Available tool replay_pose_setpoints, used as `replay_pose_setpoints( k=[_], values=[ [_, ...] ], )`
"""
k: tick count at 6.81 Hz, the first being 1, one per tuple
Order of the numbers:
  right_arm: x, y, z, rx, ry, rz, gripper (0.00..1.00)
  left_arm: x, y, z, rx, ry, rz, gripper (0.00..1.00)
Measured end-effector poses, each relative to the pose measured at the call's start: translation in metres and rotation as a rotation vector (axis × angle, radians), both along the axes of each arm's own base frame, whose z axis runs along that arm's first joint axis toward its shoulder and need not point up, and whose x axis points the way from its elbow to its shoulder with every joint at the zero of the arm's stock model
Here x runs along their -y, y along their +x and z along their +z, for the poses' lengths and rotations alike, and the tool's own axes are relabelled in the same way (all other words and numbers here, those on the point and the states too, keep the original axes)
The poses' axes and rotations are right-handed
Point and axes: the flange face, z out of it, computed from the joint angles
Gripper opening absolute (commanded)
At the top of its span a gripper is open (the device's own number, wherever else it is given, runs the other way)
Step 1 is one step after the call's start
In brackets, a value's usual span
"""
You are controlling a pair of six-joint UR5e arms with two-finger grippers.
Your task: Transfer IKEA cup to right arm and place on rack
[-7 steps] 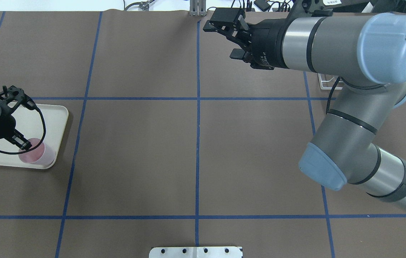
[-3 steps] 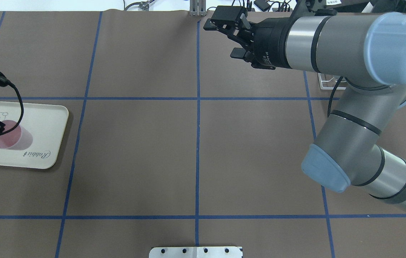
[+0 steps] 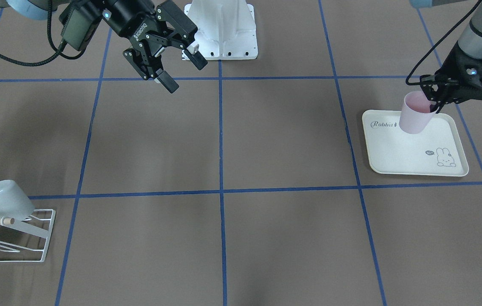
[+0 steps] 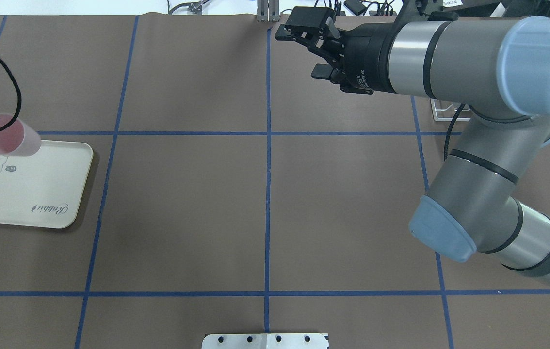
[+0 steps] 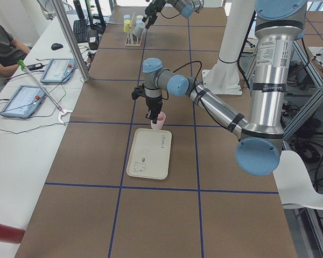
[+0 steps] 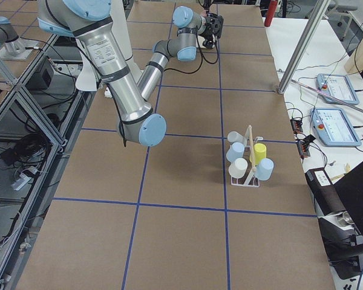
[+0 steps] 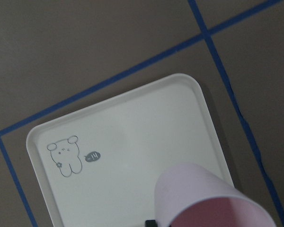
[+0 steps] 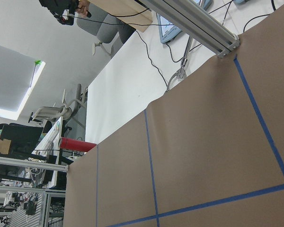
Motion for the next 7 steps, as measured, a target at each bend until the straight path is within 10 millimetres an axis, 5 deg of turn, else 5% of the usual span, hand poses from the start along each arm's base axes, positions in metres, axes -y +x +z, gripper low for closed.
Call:
replay_pose_setpoints(
  k=[3, 7],
  values=[
    [0.0, 0.0, -0.001, 0.004, -0.003, 0.002, 1.0, 0.025, 0.021, -0.052, -0.237, -0.005, -0.326, 0.0],
    [0.0, 0.001, -0.001, 0.005, -0.004, 0.008, 1.0, 0.023, 0.044, -0.067, -0.766, -0.151, -0.609, 0.0]
  ],
)
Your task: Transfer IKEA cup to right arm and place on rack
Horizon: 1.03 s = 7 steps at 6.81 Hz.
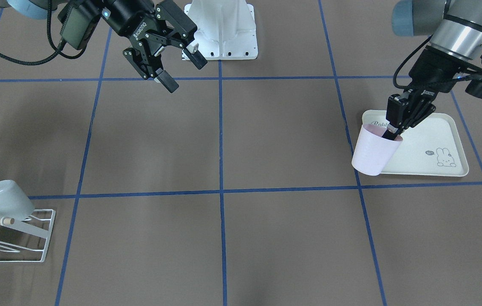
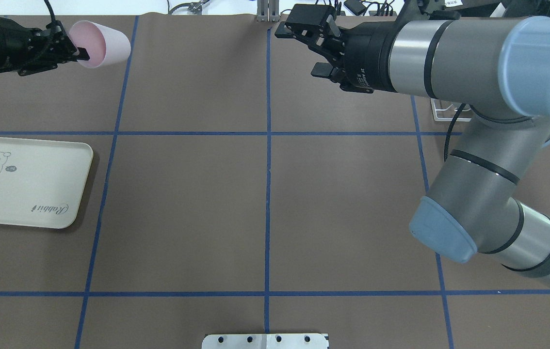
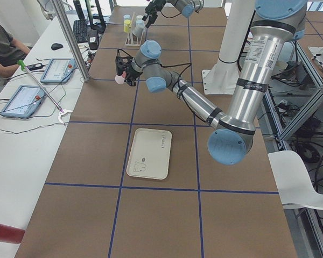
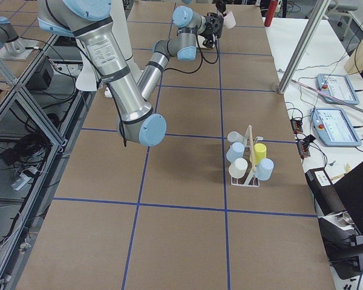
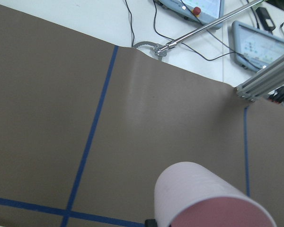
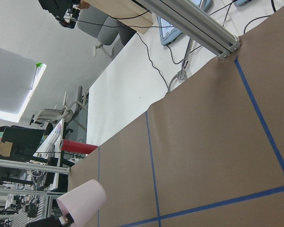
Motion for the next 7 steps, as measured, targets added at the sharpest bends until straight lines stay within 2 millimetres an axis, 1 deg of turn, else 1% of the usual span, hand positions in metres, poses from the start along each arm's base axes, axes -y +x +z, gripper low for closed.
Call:
replay_pose_setpoints(
  k=[1, 2, 4, 6, 7],
  values=[
    [0.0, 0.001, 0.0, 0.01, -0.011, 0.0, 1.0, -0.004, 0.008, -0.002, -0.158, -0.031, -0.059, 0.0],
    [-0.001, 0.002, -0.002, 0.041, -0.031, 0.001, 1.0, -0.011, 0.022, -0.006, -0.33, -0.069, -0.108, 0.0],
    [0.0, 0.004, -0.006, 0.157, -0.056, 0.031, 1.0, -0.027, 0.047, -0.013, -0.639, -0.126, -0.153, 0.0],
    [0.002, -0.001, -0.005, 0.283, -0.072, 0.062, 1.0, -0.03, 0.067, -0.012, -0.913, -0.153, -0.131, 0.0],
    [0.001, -0.003, -0.005, 0.334, -0.07, 0.07, 1.0, -0.033, 0.077, -0.013, -1.015, -0.142, -0.086, 0.0]
  ],
)
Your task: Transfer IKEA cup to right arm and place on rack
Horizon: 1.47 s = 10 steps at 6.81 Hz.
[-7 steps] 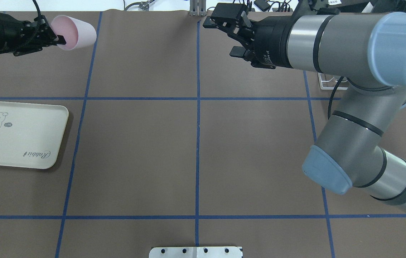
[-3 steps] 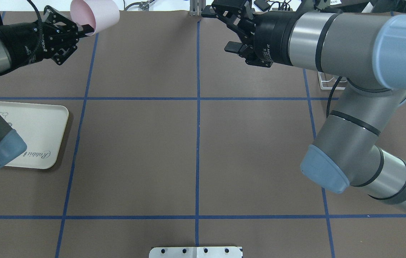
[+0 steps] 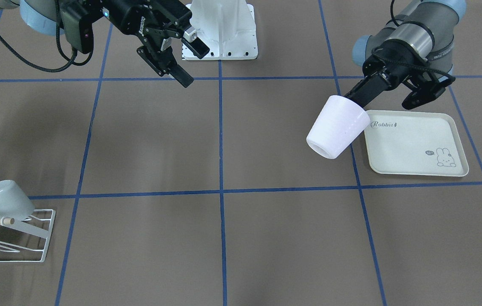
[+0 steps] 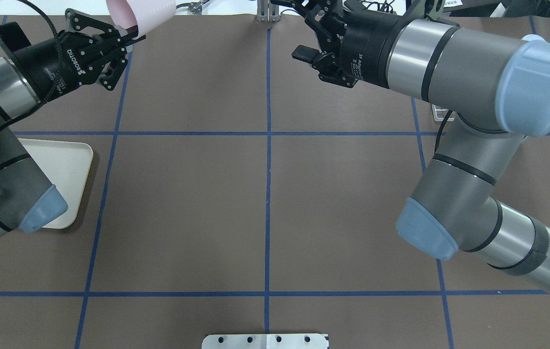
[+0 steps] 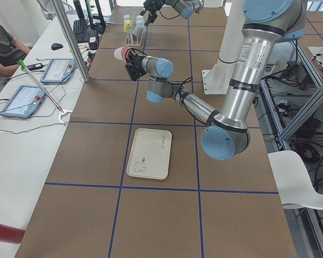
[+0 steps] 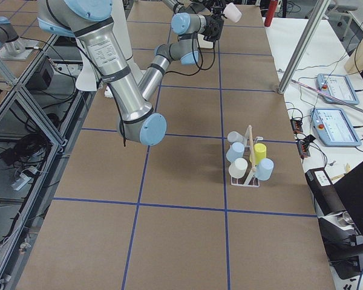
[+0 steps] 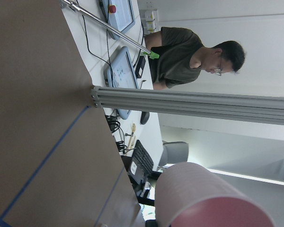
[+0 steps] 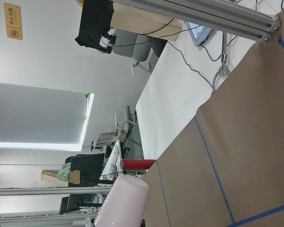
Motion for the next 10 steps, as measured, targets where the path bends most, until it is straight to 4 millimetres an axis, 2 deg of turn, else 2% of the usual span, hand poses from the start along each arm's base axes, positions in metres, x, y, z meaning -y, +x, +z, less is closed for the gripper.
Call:
replay_pose_setpoints(
  k=[2, 4, 6, 8, 10],
  values=[
    [-0.002, -0.006, 0.004, 0.095, 0.003, 0.008, 1.0, -0.02, 0.028, -0.003, -0.168, 0.095, 0.043, 0.0],
    [-0.005, -0.022, 0.013, 0.158, 0.014, 0.016, 1.0, -0.038, 0.054, -0.001, -0.301, 0.168, 0.068, 0.0],
    [-0.01, -0.037, 0.018, 0.172, 0.008, 0.017, 1.0, -0.051, 0.082, -0.014, -0.371, 0.176, 0.077, 0.0],
    [-0.011, -0.05, 0.021, 0.16, 0.0, 0.008, 1.0, -0.054, 0.098, -0.027, -0.38, 0.181, 0.081, 0.0],
    [-0.01, -0.059, 0.026, 0.132, 0.006, 0.009, 1.0, -0.043, 0.119, -0.042, -0.347, 0.19, 0.062, 0.0]
  ],
)
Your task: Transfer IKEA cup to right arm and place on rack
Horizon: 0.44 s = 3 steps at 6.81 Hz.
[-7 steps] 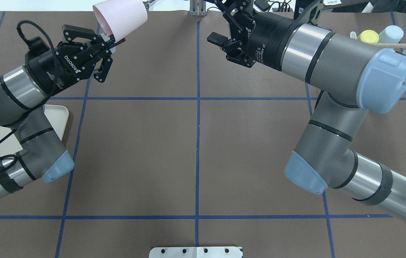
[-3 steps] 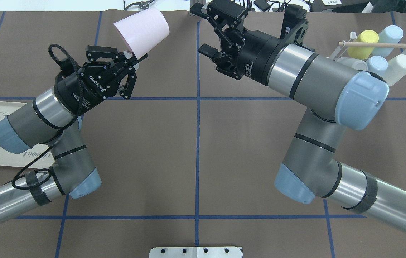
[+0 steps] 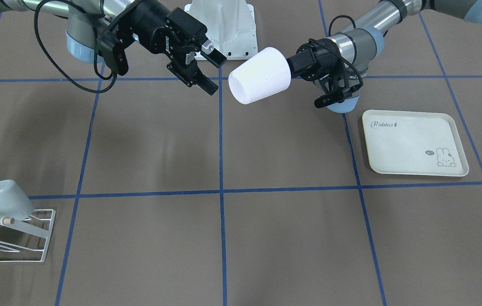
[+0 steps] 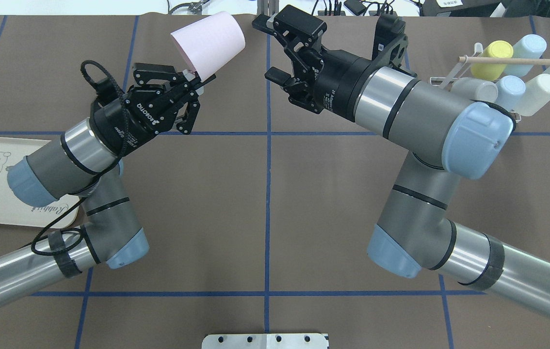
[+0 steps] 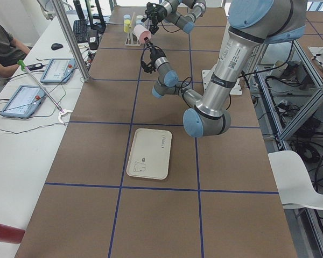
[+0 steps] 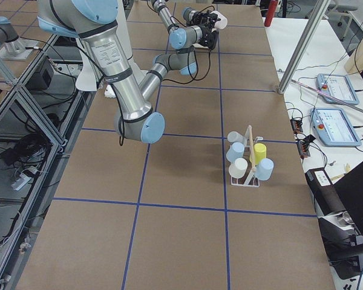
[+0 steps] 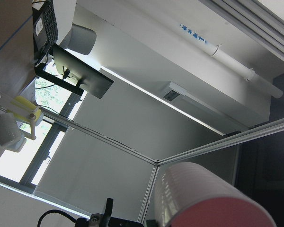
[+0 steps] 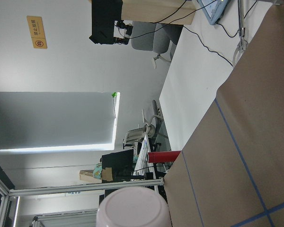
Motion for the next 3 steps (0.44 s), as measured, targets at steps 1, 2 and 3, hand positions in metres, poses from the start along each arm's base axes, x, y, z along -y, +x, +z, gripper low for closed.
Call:
replay_pose_setpoints(
  k=[1, 2, 3],
  values=[
    [0.0004, -0.0014, 0.0009, -0.02, 0.018, 0.009, 1.0, 0.0056, 0.0092, -0.0044, 0.032, -0.003, -0.016, 0.0],
    [0.0005, -0.0017, 0.002, -0.044, 0.041, 0.022, 1.0, 0.0082, 0.0152, -0.0061, 0.068, 0.0, -0.038, 0.0],
    [0.0011, -0.0017, 0.0026, -0.06, 0.054, 0.033, 1.0, 0.0087, 0.0188, -0.0066, 0.09, 0.003, -0.051, 0.0]
  ],
)
